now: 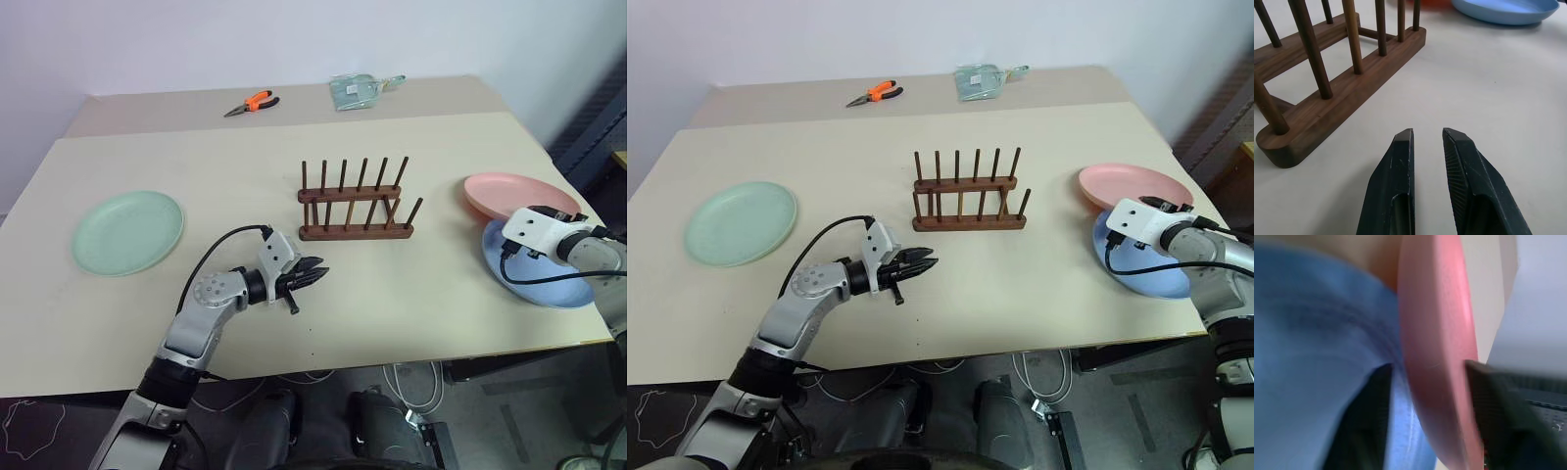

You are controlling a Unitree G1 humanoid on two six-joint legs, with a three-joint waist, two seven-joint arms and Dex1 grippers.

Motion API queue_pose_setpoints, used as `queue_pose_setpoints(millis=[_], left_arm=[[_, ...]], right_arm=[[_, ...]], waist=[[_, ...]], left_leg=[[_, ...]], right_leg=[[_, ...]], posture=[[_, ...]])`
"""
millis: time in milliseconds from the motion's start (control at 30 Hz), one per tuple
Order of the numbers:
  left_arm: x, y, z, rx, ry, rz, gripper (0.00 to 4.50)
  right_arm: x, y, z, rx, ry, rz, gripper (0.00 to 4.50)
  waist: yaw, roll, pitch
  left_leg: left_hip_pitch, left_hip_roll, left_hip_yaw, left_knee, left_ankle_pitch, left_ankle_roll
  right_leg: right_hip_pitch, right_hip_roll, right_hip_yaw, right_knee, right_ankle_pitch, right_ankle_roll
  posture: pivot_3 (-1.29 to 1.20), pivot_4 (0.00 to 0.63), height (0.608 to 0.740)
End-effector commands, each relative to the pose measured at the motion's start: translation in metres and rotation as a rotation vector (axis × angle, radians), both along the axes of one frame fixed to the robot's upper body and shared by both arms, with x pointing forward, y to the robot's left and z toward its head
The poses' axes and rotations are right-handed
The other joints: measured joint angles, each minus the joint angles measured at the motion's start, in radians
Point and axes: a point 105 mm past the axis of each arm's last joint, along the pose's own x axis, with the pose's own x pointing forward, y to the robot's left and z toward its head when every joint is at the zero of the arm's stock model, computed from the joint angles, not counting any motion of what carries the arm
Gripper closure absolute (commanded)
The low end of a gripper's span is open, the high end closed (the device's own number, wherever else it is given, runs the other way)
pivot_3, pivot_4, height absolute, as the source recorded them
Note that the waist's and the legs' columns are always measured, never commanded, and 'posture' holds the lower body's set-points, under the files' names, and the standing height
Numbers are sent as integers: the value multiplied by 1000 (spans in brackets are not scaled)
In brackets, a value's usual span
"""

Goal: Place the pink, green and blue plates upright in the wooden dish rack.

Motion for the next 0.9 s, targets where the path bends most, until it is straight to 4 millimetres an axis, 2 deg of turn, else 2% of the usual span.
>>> queue_pose_setpoints(millis=[33,133,200,300,367,400,433,467,533,633,767,900], left_arm=[[-6,0,8,-20,-23,-14,3584],[-7,1,7,-17,-26,-10,3584],[-6,4,9,-20,-30,3,3584],[-3,8,10,-28,-35,21,3584],[0,10,13,-37,-44,39,3584],[1,11,14,-39,-47,43,3584],[1,11,14,-40,-48,45,3584],[2,11,15,-44,-52,44,3584],[2,11,18,-56,-59,45,3584],[3,10,22,-75,-64,48,3584],[3,10,21,-72,-65,46,3584],[1,10,21,-73,-64,45,3584]], right_arm=[[5,5,19,-20,-78,31,4391],[4,16,37,-67,-143,87,4458],[4,29,60,-50,-231,128,4458],[2,54,87,83,-344,192,4458],[-8,117,126,696,-487,345,4458],[-17,137,138,901,-488,414,4458],[-23,147,144,1015,-475,449,4458],[-30,160,149,1212,-460,486,4458],[-42,180,154,1443,-403,534,4458],[-49,191,153,1577,-351,523,4458],[-50,202,144,1588,-295,485,4458],[-44,199,135,1580,-274,431,4458]], waist=[[-1,0,0],[-2,1,1],[-3,3,1],[0,3,2],[-3,1,3],[-10,1,3],[-13,2,3],[-12,2,4],[-2,2,4],[14,2,4],[19,2,4],[18,2,4]], left_leg=[[0,0,0,0,0,0],[0,0,0,0,0,0],[0,0,0,0,0,0],[0,0,0,0,0,0],[0,0,0,0,0,0],[0,2,-1,0,0,0],[0,3,-1,0,-1,-1],[0,3,-1,0,-1,-1],[0,3,-2,0,-1,-1],[-1,2,-2,1,-2,1],[-1,1,-1,1,-2,1],[-1,1,-1,0,-2,1]], right_leg=[[0,0,0,0,0,0],[0,0,0,0,0,0],[0,0,0,1,0,0],[0,0,0,0,0,0],[0,0,0,0,0,1],[0,2,0,0,0,1],[0,3,0,0,1,0],[0,3,0,1,1,0],[-1,3,0,1,0,0],[0,2,0,0,0,0],[0,1,1,-2,0,0],[-1,1,1,-1,0,0]], posture=[[0,150,740],[0,150,740],[0,150,740],[0,150,740],[0,150,740],[0,150,740],[0,150,740],[0,150,740],[0,150,740],[0,150,740],[0,150,740],[0,150,740]])
